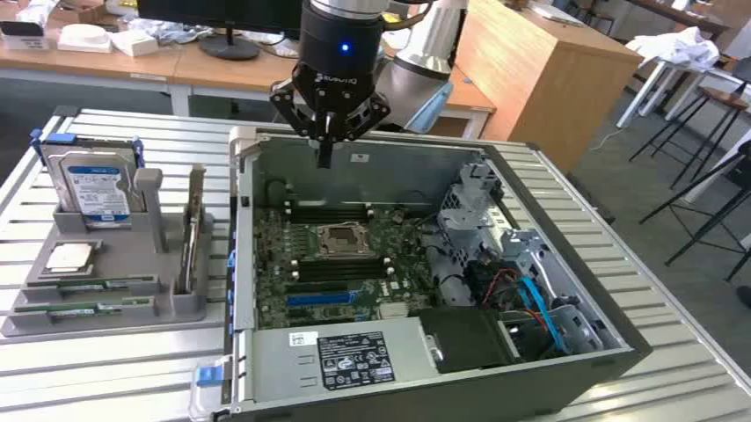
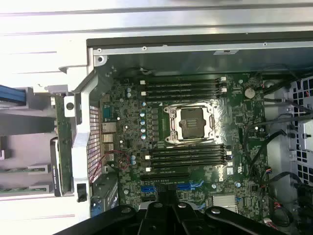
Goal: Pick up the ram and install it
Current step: 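Reach for the ram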
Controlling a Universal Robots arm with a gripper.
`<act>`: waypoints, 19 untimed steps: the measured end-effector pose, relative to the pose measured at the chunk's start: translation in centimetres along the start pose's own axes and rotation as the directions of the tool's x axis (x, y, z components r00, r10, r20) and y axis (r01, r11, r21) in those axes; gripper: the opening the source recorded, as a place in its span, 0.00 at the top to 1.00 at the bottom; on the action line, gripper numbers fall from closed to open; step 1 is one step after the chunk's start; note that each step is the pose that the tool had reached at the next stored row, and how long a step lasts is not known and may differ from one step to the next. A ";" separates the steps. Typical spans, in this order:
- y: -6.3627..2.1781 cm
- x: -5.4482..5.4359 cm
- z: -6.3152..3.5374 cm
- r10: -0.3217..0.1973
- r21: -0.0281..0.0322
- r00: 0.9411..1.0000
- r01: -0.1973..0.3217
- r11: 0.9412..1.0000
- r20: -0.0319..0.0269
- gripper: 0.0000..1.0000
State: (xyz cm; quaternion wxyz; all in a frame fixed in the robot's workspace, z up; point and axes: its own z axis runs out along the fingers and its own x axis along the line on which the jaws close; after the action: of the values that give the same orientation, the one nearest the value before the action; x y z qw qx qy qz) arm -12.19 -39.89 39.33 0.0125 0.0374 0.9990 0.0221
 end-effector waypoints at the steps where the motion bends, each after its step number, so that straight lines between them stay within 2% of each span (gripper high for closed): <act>1: 0.00 0.0 0.00 0.000 0.000 1.000 0.000 1.000 0.000 0.90; 12: 0.00 0.1 0.00 0.000 0.000 1.000 0.000 1.000 0.000 0.90; 19: -0.08 1.0 -0.02 0.000 0.000 1.000 0.000 1.000 0.000 0.90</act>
State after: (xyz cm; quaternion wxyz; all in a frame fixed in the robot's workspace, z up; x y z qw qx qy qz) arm -13.21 -39.88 39.32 0.0125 0.0374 0.9990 0.0221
